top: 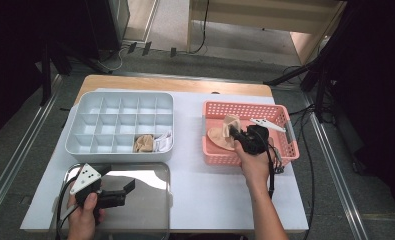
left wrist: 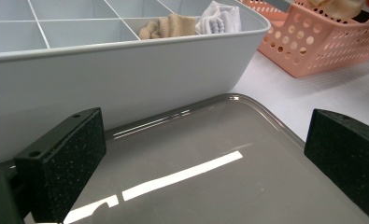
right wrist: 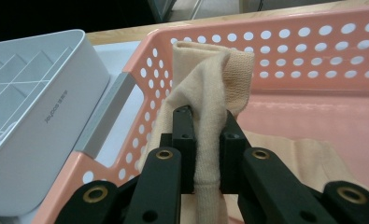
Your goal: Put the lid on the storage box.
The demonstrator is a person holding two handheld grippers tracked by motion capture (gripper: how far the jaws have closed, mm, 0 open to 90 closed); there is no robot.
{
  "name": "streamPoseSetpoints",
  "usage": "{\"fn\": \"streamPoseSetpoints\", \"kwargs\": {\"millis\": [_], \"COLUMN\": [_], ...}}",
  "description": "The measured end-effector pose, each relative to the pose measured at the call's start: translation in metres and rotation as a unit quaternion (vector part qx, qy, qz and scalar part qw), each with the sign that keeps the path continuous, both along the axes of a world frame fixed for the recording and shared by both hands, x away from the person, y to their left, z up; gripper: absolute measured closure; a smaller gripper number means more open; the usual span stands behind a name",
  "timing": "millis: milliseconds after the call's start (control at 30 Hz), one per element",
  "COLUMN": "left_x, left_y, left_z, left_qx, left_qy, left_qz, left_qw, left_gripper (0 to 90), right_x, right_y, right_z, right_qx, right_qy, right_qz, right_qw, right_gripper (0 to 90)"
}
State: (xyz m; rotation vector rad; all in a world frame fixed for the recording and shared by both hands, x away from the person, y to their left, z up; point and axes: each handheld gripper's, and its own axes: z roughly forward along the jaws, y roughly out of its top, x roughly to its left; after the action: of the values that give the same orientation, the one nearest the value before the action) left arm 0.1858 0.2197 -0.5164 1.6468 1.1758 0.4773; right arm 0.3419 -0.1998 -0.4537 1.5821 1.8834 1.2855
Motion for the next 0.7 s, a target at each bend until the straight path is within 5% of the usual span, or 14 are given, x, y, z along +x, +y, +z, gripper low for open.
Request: {"fn": "streamPoseSetpoints", "kwargs": {"millis": [333,700], "left_x": [0.000,-0.002], "left_y": [-0.002,-0.005], "left_z": [0.000,0.000], "left_qx": [0.002,0.001], "left_qy": [0.003,0.002], "left_qz": [-0.003,-0.007], "left_qw": [1.0000,1.0000], "left_gripper": [0.0,0.0], "right_x": [-0.028,-0.062], "right_y": [-0.004,-0.002], "right_z": [0.002,0.012], "right_qx": [0.006,0.016], "right_qy": [-0.065,-0.110], "right_qz": [0.024,0.041], "right_qw": [0.9976,0.9929], "right_gripper": [82.3,82.2]}}
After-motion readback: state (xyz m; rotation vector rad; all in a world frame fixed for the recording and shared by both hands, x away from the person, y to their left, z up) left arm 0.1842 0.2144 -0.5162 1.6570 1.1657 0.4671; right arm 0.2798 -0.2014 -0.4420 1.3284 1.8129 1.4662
